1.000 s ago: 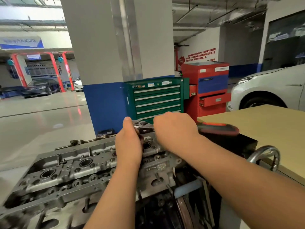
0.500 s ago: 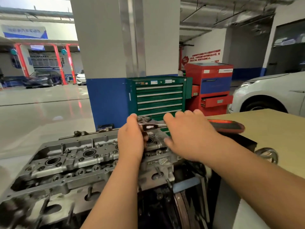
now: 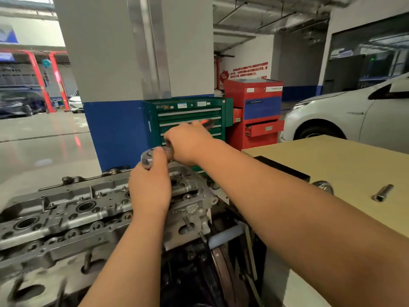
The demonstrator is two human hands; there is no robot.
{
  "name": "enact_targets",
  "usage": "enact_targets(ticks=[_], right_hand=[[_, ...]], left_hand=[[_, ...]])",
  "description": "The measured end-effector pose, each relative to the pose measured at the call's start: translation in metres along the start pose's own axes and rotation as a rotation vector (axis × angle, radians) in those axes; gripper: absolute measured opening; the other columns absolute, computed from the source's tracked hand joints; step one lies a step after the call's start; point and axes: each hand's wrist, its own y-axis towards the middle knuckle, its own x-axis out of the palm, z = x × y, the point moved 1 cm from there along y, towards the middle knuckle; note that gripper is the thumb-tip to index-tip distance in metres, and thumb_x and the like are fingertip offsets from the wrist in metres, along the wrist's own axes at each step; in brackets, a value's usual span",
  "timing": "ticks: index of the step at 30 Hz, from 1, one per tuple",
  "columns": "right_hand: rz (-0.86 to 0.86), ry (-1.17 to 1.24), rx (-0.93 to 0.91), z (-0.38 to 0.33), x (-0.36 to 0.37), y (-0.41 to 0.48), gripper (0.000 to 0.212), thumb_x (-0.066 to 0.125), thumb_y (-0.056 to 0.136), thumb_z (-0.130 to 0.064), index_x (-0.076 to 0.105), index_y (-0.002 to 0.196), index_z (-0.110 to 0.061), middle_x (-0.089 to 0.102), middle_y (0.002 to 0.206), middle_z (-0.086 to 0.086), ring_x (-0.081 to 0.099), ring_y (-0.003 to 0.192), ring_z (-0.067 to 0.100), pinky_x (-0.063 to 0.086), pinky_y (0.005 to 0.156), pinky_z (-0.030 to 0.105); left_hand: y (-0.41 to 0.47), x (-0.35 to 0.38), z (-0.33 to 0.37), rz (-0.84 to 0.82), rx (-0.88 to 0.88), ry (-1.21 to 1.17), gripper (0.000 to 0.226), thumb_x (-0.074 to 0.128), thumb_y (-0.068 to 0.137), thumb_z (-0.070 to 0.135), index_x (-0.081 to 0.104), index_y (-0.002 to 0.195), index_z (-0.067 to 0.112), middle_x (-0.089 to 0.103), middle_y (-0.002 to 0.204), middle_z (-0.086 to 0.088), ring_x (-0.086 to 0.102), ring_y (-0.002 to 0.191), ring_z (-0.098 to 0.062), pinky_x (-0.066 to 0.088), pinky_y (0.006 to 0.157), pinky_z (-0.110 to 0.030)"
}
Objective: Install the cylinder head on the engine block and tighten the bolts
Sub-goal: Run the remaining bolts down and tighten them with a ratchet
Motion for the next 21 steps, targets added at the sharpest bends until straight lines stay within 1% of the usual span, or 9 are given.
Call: enact_targets(ticks=[3,6,7,9,11,14,17,19,21], right_hand=[[0.088,-0.051,0.134,0.001,-0.009,-0.077,0.023,0.052,0.091,-0.036,0.049,0.106,-0.02,0.056,0.093,0.003,0.054,0.093,0.027,0.028,0.078,0.042],[0.181,-0.133,0.092,-0.028,-0.015,-0.114,0.04,0.052,0.089,-0.038,0.046,0.118,-0.012,0.052,0.098,0.012,0.045,0.082,0.028,0.021,0.067,0.038],[0.168,-0.069,0.104,-0.033,-0.019,-0.106,0.03,0.051,0.09,-0.033,0.048,0.113,-0.012,0.054,0.096,0.01,0.045,0.078,0.027,0.021,0.063,0.035],[0.025,0.026,0.134,-0.034,-0.024,-0.076,0.009,0.051,0.09,-0.021,0.049,0.082,-0.017,0.051,0.077,0.001,0.044,0.065,0.021,0.026,0.054,0.031],[-0.11,0.041,0.062,-0.024,-0.025,-0.034,0.023,0.053,0.087,-0.021,0.042,0.067,-0.02,0.046,0.067,-0.003,0.047,0.06,0.018,0.032,0.05,0.03],[-0.331,-0.04,-0.16,-0.012,-0.016,0.019,0.02,0.059,0.084,-0.026,0.05,0.068,-0.023,0.051,0.071,-0.004,0.057,0.072,0.022,0.046,0.063,0.033],[-0.126,0.061,-0.299,-0.015,0.002,0.024,0.012,0.055,0.086,-0.021,0.047,0.078,-0.022,0.047,0.075,-0.008,0.056,0.083,0.023,0.044,0.07,0.035],[0.028,0.081,-0.232,-0.013,0.009,0.012,0.007,0.052,0.087,-0.02,0.045,0.085,-0.023,0.048,0.086,-0.003,0.054,0.098,0.024,0.039,0.078,0.036],[0.008,0.069,-0.077,-0.007,0.005,-0.011,0.011,0.051,0.089,-0.028,0.049,0.099,-0.022,0.055,0.104,0.003,0.049,0.111,0.027,0.035,0.089,0.043]], left_hand=[[-0.001,-0.001,0.003,0.032,-0.069,-0.086,0.053,0.025,0.082,0.057,0.048,0.063,0.014,0.054,0.058,-0.012,0.046,0.059,-0.022,0.032,0.056,-0.035],[0.004,-0.003,0.001,0.084,-0.176,-0.147,0.05,0.027,0.093,0.051,0.049,0.061,0.02,0.055,0.054,0.001,0.047,0.053,-0.013,0.03,0.053,-0.033],[0.005,-0.004,0.0,0.066,-0.191,-0.133,0.05,0.026,0.093,0.053,0.049,0.062,0.021,0.055,0.057,0.002,0.047,0.055,-0.015,0.031,0.053,-0.033],[0.005,-0.002,-0.001,0.015,-0.174,-0.092,0.055,0.024,0.093,0.057,0.044,0.059,0.019,0.053,0.057,-0.001,0.043,0.056,-0.02,0.032,0.054,-0.034],[0.007,-0.001,-0.003,-0.02,-0.169,-0.062,0.062,0.021,0.089,0.067,0.038,0.057,0.017,0.05,0.057,-0.004,0.041,0.057,-0.023,0.032,0.056,-0.035],[0.007,0.0,-0.001,-0.038,-0.1,-0.031,0.065,0.025,0.072,0.074,0.051,0.062,0.015,0.057,0.06,-0.001,0.049,0.06,-0.022,0.034,0.056,-0.034],[0.002,-0.001,0.0,0.003,-0.049,-0.039,0.058,0.034,0.067,0.073,0.051,0.06,0.018,0.053,0.048,0.008,0.044,0.047,-0.005,0.032,0.051,-0.031],[-0.001,-0.002,-0.002,0.009,0.002,-0.019,0.051,0.037,0.07,0.068,0.044,0.054,0.021,0.048,0.044,0.011,0.04,0.043,-0.005,0.031,0.051,-0.03],[-0.003,-0.001,0.0,-0.001,0.043,0.003,0.047,0.035,0.077,0.062,0.039,0.052,0.022,0.045,0.046,0.007,0.036,0.044,-0.007,0.03,0.052,-0.031]])
